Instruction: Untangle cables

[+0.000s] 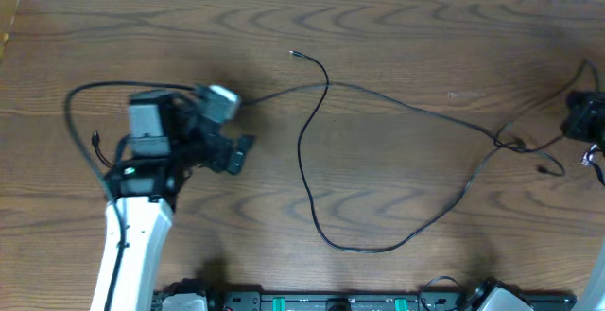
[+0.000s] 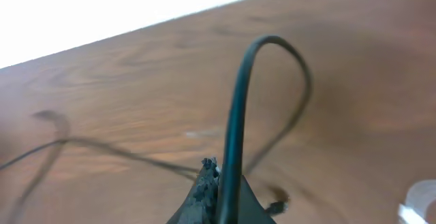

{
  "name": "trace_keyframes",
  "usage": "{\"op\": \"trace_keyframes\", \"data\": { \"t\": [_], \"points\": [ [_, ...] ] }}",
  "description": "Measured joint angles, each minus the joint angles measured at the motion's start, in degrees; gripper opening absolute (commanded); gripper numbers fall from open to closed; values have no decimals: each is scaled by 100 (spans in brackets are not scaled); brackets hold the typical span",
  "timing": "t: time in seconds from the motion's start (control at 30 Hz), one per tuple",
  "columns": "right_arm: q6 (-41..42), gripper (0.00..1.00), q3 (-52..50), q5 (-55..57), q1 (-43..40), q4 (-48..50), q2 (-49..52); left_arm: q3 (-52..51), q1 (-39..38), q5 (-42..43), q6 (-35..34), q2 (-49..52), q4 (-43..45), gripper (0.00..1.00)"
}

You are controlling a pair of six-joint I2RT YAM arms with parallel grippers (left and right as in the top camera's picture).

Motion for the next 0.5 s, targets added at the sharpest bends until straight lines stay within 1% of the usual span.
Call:
{"op": "trace_keyframes", "data": {
  "t": [0.13, 0.23, 0.5],
  "points": [
    [-271, 1, 0, -1106, 140, 179, 0, 0, -643, 20, 317, 367, 131, 98],
    [-361, 1, 0, -1781, 192, 278, 0, 0, -984, 20, 457, 734, 278, 98],
    [-433, 1, 0, -3497, 341, 304, 2, 0, -1740, 22, 597, 1661, 1499, 98]
  ]
}}
